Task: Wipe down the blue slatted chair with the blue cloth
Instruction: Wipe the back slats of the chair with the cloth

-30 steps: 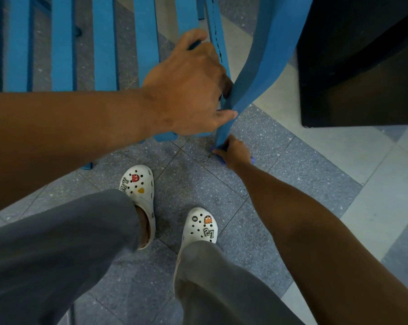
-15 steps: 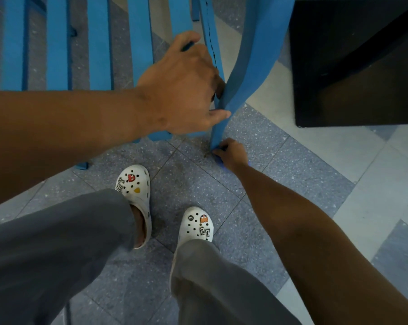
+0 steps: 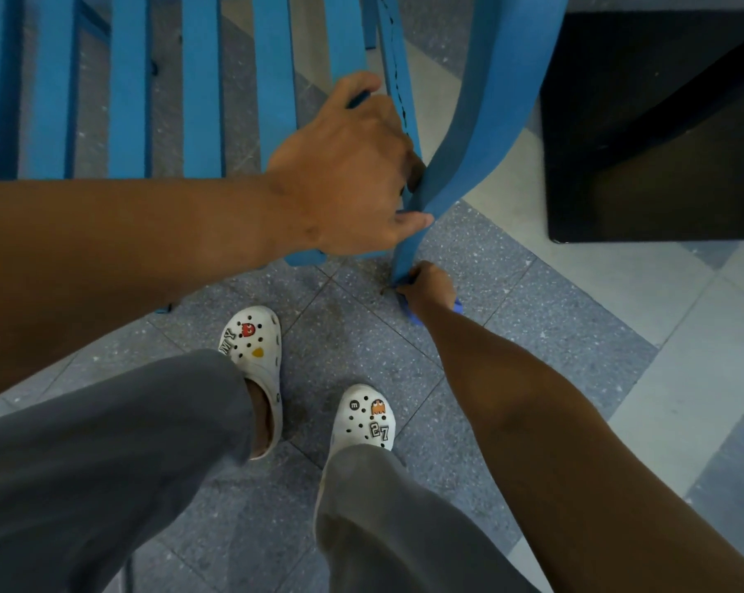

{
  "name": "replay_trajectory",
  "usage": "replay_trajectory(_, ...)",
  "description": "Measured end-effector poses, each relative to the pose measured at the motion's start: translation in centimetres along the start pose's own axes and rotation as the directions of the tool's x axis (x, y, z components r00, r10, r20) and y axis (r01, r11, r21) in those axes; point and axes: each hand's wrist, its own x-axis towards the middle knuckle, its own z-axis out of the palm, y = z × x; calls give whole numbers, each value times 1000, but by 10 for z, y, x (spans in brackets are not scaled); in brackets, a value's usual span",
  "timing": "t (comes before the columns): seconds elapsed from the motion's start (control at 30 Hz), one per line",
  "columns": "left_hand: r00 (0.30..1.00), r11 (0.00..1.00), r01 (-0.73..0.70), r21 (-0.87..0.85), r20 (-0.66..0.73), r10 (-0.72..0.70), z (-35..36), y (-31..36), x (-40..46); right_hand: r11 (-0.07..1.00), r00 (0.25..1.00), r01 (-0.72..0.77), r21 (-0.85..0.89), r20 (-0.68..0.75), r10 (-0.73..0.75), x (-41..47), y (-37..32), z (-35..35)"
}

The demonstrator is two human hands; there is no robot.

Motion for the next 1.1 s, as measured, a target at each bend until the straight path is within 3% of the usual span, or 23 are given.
replay_trajectory(0.23, 1000, 1000, -5, -30, 9, 6, -1, 0, -1, 959, 992, 121, 258, -53, -111, -15, 8, -10)
replay_trajectory(0.4, 999, 1000, -1, -25, 38, 2, -7, 3, 0, 804, 960, 265, 532, -227, -166, -47, -3, -33)
replay_trajectory(0.63, 999, 977, -53, -206, 3, 54, -22, 7, -7, 647, 875, 461, 607, -432, -219, -102, -30, -89)
replay_trajectory(0.83, 985, 776, -89, -625, -172, -26, -33, 5, -14, 516, 839, 534, 670, -495, -226, -148, -55, -134)
replay_trajectory(1.0, 947, 674, -42, -737, -245, -208, -61, 13, -26, 458, 801, 594, 661, -541, -257, -181, -67, -161)
replay_trajectory(1.1, 930, 615, -31, -788, -248, -271, -88, 13, -29, 431, 710, 695, 575, -643, -287, -199, -74, -178)
